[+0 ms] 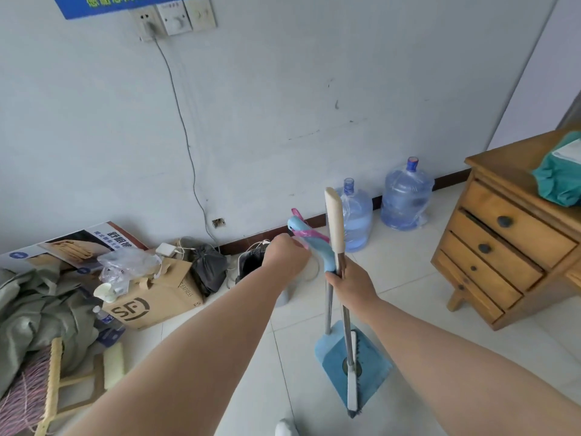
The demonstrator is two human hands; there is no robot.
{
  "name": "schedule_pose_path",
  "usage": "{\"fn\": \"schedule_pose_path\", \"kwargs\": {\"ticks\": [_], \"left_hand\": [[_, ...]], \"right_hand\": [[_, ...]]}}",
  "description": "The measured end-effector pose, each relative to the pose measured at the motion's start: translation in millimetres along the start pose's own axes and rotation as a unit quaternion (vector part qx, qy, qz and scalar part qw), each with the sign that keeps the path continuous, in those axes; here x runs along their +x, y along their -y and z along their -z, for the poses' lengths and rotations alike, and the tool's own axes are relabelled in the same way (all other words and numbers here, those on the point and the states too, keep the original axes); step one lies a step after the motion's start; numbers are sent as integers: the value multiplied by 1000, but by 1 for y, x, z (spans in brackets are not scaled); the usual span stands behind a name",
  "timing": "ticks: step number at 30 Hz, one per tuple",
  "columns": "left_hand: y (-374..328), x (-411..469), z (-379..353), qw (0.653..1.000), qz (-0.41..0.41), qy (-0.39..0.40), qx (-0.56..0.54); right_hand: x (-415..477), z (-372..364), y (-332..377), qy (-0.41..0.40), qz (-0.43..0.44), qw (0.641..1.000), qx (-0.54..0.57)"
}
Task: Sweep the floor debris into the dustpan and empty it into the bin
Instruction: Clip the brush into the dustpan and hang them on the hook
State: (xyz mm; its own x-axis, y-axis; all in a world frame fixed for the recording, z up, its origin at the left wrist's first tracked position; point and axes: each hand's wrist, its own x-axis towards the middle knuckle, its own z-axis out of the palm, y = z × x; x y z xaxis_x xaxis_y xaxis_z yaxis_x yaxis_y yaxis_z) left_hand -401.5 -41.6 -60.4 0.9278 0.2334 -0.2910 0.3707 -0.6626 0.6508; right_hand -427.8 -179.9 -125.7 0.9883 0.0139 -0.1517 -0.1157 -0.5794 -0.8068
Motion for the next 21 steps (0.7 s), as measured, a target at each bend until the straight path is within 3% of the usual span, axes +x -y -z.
{"fn": "schedule_pose_path", "kwargs": {"ticks": [4,7,12,21], "left_hand": [[-21,32,5,993,-91,-78,-12],[-39,62,11,980,-189,-31,57],[-68,133,19,965,-228,-2,129],[-110,231,16,976,-138,26,-165]], "right_hand": [[32,7,3,-13,-13,1000,-11],[59,7,8,-27,-15,999,-23],[107,7,21,-71,-40,997,-18],[166,22,21,-189,-132,972,43]]}}
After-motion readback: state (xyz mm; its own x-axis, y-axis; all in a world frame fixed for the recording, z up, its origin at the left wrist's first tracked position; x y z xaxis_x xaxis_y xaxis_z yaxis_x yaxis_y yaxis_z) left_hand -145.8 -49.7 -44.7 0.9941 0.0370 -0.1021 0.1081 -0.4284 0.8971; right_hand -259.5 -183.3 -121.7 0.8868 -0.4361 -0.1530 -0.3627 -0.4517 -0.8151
